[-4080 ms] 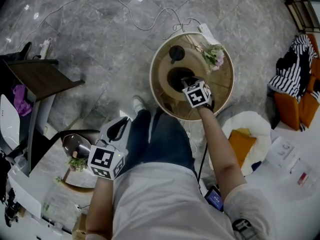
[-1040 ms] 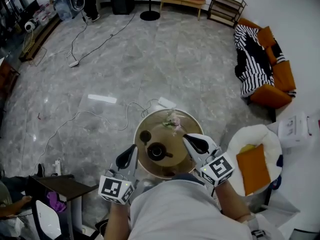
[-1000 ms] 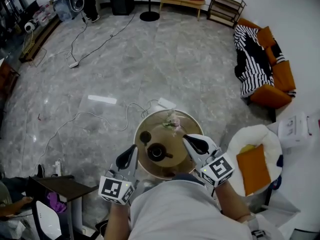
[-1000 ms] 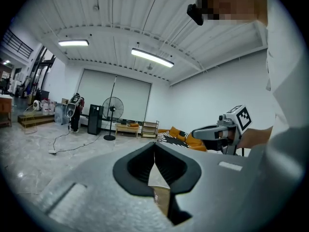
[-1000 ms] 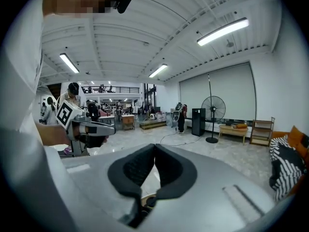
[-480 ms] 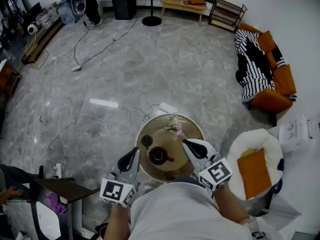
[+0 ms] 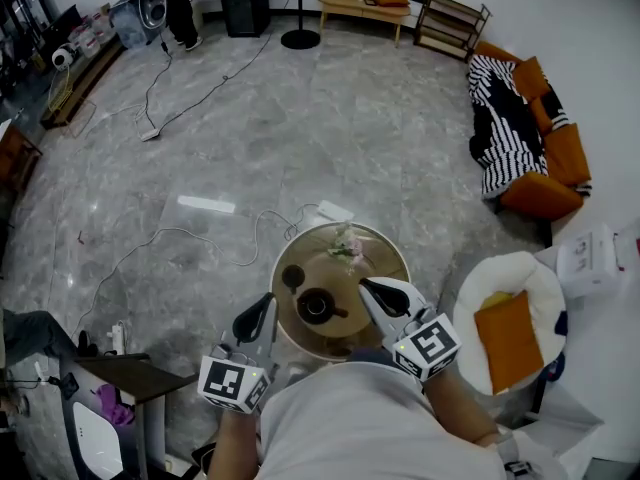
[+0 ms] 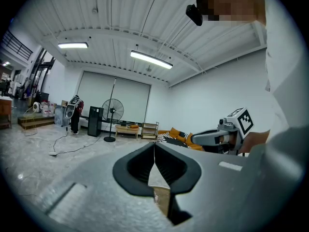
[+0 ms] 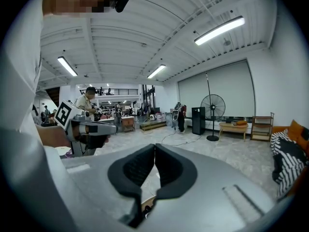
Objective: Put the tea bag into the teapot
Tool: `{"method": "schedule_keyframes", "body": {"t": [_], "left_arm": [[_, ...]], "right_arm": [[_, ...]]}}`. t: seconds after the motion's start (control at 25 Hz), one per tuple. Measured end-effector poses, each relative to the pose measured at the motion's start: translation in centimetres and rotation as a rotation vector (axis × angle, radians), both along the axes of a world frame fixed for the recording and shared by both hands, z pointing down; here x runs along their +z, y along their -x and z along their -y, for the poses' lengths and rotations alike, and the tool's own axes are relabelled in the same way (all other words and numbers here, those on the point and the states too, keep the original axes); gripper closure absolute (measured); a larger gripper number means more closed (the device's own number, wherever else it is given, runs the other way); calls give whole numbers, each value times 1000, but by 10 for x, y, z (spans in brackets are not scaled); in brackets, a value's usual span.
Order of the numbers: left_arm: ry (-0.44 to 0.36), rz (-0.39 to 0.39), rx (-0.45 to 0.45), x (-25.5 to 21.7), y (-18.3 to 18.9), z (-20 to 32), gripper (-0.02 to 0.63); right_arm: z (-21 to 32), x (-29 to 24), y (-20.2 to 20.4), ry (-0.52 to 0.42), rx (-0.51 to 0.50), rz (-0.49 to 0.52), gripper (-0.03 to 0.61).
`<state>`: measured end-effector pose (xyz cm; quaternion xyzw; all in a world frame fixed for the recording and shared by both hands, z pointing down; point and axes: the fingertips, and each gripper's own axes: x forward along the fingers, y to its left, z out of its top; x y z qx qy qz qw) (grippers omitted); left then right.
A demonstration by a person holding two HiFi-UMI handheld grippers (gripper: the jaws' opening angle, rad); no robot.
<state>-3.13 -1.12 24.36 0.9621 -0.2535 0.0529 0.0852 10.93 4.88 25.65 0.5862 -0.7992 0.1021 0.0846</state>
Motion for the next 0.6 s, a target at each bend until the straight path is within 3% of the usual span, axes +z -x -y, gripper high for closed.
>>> {"method": "schedule_keyframes", "body": {"t": [0.6], "left_arm": [[14, 16, -4, 12, 6, -7, 604]], "right_arm": [[-11, 13, -6, 24, 30, 30, 575]]}}
